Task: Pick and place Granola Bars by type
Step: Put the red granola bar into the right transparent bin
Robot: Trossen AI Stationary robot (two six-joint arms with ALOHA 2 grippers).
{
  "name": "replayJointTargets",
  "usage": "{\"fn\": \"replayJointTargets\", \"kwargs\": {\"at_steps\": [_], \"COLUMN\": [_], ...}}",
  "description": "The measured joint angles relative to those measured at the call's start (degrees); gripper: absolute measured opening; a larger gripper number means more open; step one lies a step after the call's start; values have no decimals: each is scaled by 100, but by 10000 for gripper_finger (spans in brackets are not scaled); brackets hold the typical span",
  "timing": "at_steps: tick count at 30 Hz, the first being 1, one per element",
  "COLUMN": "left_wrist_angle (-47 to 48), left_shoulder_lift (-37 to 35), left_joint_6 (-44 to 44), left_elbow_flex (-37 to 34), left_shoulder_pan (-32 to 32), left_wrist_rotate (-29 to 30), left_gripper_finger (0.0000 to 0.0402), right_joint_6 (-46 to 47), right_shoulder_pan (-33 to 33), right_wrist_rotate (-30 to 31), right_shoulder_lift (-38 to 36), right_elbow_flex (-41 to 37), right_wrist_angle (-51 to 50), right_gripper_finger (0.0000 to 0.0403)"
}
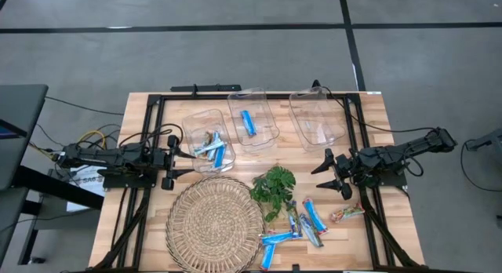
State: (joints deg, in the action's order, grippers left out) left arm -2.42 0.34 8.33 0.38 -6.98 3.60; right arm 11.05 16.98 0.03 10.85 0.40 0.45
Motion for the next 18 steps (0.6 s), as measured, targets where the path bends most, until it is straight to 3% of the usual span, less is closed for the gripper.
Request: {"fn": "replayJointTargets", "kwargs": {"at_steps": [18], "left_wrist_angle": [2], "left_shoulder_lift": [0], "left_joint_6": [3], "left_elbow_flex": [-2], "left_shoulder_pan": [0], "left_wrist_rotate": [0], "left_gripper_finger": [196], "right_joint_6": [2], "right_shoulder_pan": [2], "right_wrist_rotate": [-11], "right_shoulder_lift": [-48], "right_elbow_flex": [61], "right_wrist_angle": [312], "right_gripper_finger": [244]}}
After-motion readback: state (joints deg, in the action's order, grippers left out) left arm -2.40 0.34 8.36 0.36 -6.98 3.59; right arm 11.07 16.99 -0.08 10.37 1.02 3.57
